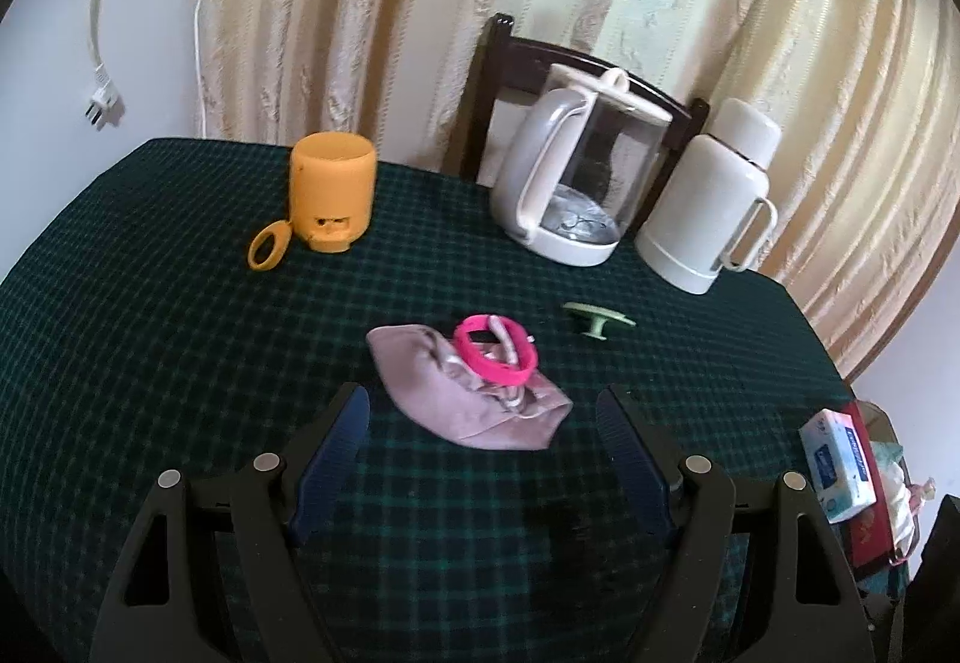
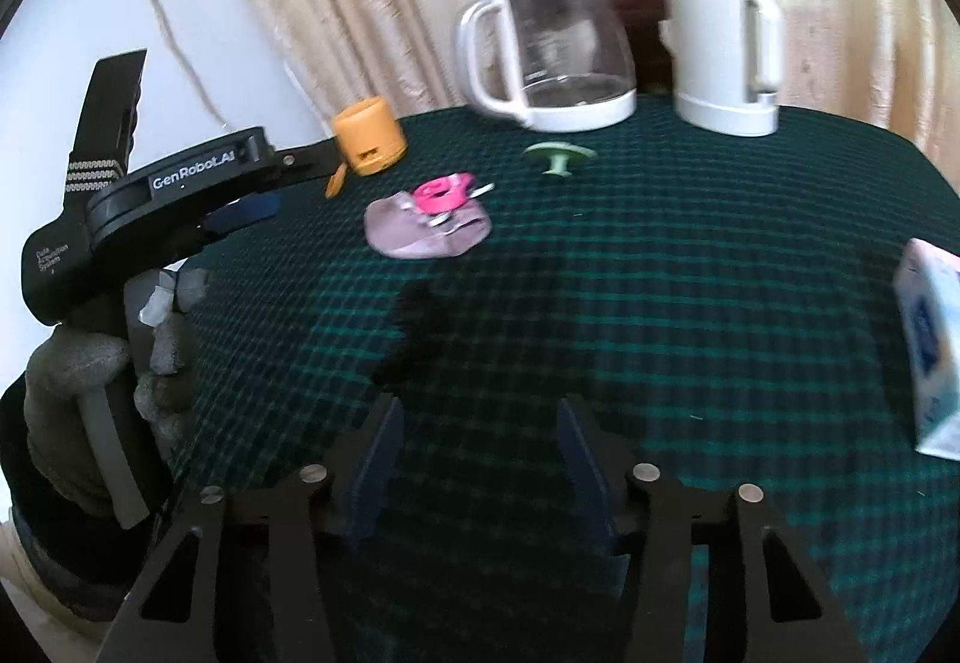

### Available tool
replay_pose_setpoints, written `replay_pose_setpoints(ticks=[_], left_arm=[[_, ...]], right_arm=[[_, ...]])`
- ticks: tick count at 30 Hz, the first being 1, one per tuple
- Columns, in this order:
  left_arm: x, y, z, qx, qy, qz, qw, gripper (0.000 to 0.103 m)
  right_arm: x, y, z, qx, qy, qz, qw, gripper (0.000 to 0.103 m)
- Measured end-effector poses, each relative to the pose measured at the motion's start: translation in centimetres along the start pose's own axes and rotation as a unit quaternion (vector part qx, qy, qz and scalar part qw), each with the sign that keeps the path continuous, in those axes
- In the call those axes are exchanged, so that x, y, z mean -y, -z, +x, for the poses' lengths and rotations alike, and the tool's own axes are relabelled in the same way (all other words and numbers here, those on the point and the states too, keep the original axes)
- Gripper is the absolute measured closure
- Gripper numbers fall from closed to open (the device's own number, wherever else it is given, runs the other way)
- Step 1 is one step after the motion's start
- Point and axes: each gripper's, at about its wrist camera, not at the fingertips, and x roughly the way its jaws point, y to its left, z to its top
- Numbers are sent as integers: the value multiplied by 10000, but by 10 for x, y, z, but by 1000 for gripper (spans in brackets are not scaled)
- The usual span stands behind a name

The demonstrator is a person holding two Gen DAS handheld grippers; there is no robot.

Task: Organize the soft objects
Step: 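Move both tools back from the box toward the remaining items, then lower the left tool over the mauve pouch with the pink band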

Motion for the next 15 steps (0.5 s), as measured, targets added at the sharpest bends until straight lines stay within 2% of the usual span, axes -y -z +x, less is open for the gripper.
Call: replay_pose_setpoints(ticks=[6,15], left_arm=[[-13,1,4,-54,-56,-80,9999,24],[-24,-1,9,-81,-81,-163,9998,24]], right_arm=[[-14,-9,22,-230,-252,-18,9994,65],[-14,-32,50,-373,-555,230,9975,74]])
